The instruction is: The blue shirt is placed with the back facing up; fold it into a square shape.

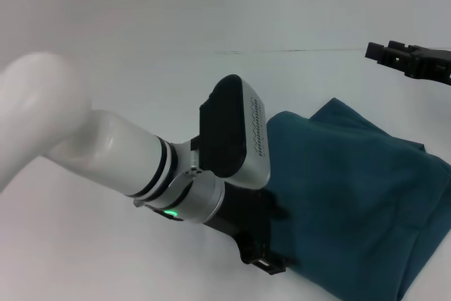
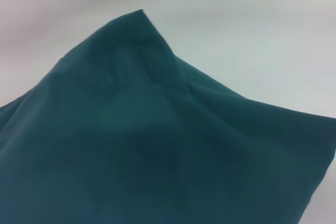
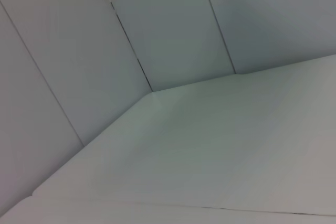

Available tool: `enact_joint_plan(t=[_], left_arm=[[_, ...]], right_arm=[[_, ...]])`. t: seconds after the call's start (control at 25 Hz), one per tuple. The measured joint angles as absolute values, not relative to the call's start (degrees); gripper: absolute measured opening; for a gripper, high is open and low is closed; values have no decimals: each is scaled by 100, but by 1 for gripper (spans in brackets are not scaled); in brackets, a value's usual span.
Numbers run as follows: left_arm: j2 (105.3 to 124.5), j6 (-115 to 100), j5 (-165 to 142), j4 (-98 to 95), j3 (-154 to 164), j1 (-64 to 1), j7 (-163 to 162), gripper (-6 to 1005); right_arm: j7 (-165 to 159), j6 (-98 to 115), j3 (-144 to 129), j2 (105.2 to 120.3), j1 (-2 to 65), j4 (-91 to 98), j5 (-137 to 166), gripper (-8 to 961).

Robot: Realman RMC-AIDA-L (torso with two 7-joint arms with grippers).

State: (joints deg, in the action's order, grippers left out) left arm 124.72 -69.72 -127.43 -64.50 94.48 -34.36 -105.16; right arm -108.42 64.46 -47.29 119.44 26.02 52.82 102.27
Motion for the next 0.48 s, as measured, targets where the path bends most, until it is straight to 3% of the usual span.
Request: enact_joint_plan(t=[0.08,0.48], left_arm=[[12471,-6940,-12733,-6450,9536,-3436,-10505,755],[12471,-6588,-12729,-6453,9890,-3403,-10443,751]], right_arm=[[-10843,6437,-4729,11944,2602,5282,10230,594],[-10868,6425,-4728,11944,2637,5273,10240,595]])
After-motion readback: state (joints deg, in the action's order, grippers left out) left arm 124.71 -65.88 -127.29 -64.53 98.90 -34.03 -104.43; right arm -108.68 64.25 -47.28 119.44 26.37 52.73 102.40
